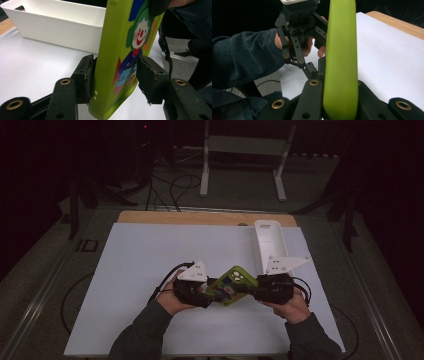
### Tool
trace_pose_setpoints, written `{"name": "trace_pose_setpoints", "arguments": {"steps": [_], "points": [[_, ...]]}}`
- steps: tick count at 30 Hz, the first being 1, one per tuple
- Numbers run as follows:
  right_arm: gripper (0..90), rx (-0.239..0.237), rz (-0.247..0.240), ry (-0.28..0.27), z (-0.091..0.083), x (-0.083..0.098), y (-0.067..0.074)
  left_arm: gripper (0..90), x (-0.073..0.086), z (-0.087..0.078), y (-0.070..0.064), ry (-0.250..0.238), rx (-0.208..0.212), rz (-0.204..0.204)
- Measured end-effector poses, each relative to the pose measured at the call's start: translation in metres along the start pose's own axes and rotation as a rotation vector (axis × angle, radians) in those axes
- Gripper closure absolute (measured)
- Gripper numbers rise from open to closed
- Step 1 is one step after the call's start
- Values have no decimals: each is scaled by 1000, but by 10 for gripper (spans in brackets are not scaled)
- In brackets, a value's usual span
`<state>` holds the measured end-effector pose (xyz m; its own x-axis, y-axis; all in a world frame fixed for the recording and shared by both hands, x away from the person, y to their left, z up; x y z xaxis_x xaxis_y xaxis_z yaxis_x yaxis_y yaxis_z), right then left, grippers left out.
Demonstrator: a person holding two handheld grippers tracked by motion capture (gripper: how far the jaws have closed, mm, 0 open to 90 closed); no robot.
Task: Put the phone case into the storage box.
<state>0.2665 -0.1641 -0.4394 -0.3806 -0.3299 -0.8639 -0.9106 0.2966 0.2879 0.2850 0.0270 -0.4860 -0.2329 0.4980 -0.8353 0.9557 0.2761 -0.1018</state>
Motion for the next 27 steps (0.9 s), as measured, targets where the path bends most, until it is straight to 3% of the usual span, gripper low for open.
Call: {"name": "trace_pose_setpoints", "arguments": {"steps": [4,10,17,21,27], "points": [[879,-4,-12,7,0,1,1,520,2,0,-1,7,27,2],[878,16,-16,4,-3,2,-5,654,2,-1,-2,1,24,15],[864,17,-34,1,-4,1,-6,745,4,-3,-3,-10,69,4],[790,18,-57,-1,-4,-1,-4,773,4,-3,-5,-14,67,16],[573,73,-39,8,-2,0,-7,776,3,-5,-7,-21,39,29]]}}
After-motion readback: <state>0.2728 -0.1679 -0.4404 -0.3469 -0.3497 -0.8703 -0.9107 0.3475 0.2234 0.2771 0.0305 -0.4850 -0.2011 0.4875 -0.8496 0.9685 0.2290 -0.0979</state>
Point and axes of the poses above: each handheld gripper's, and its own axes: z roughly forward along the jaws, x roughly out of its underside, y roughly to its left, the point moved 4 cm from there along z, roughly forward along the jaws, and after that the axes turned 4 degrees about -x, right-handed, at the moved point
